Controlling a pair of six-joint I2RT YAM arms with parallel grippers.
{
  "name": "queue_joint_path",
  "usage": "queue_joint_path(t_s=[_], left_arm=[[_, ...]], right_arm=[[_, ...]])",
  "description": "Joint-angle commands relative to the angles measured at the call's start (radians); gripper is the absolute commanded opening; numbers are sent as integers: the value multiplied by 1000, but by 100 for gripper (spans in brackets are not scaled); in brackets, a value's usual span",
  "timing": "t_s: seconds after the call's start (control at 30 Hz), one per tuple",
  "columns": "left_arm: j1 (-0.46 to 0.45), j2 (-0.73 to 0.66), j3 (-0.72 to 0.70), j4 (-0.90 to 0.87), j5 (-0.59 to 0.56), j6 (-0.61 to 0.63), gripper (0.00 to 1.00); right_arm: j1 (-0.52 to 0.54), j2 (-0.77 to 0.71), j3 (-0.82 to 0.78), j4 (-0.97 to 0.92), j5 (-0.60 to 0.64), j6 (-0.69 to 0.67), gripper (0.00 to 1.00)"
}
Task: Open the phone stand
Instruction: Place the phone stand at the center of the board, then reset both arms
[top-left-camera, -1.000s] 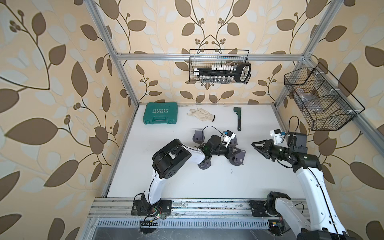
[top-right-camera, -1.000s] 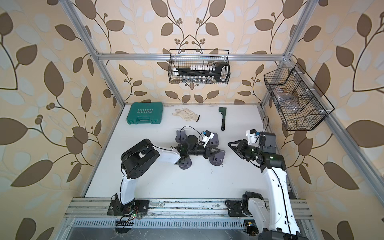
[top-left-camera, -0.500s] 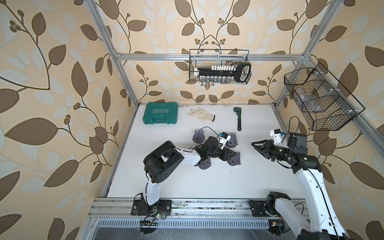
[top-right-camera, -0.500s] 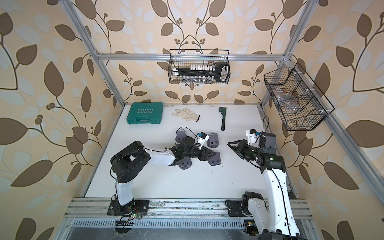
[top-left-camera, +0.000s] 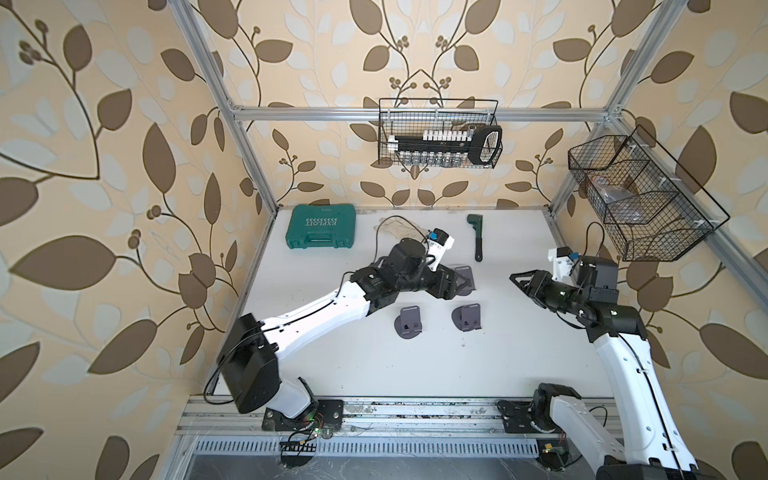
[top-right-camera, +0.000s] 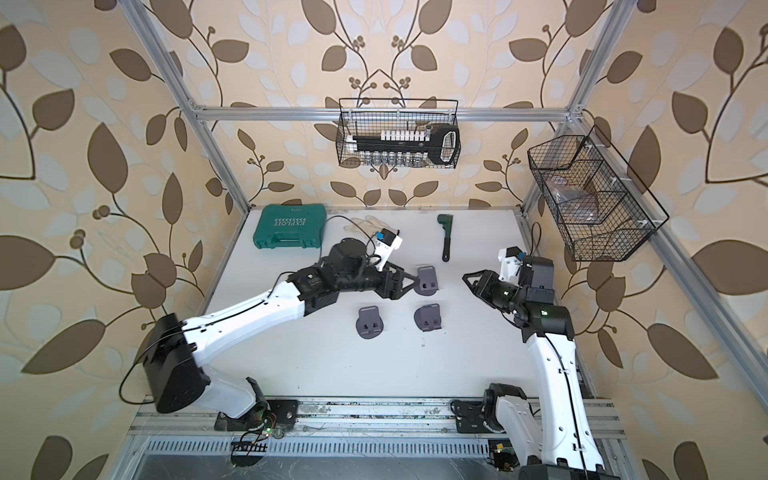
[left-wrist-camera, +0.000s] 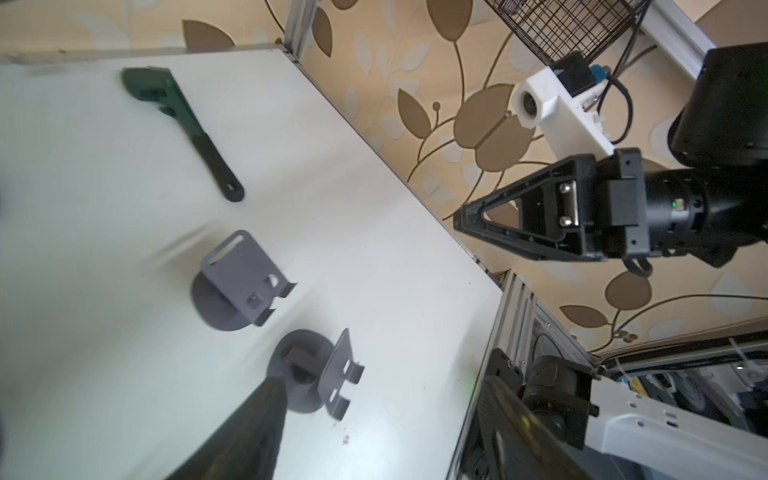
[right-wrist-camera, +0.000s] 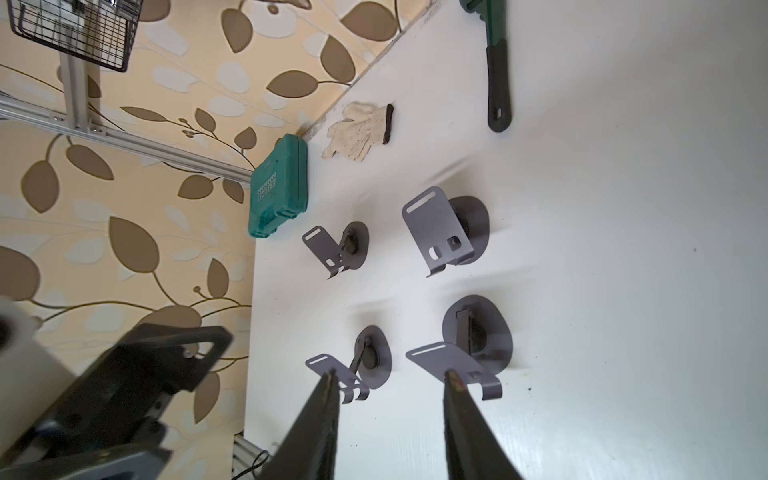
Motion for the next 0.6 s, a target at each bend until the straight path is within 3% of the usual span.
queue_joint_path(t_s=[0.0,0.07,0.17,0.2,0.23,0.27,0.47,0.57], left_arm=[[138,-111,-12,-249,-28,14,86],[225,-162,-52,-282,-30,-1,87],[315,-213,-98,-311,-31,-5,91],[335,-222,-111,-318,-29,-5,95],[358,-232,-124,-326,-22,-10,97],[378,-239,-137,-329,-8,-14,99],[550,-314,-305,-235,-71,-32,99],[680,-325,-403,-128,-67,-16,99]], right_arm=[[164,36,59,93,277,-89,49],[304,78,99,98,437,-162,53],[387,105,119,122,592,-225,63],[391,100,100,157,626,-248,74],[390,94,76,195,651,-261,94],[391,82,28,260,681,-293,98],[357,38,-92,385,740,-387,98],[255,46,-160,509,645,-373,98]])
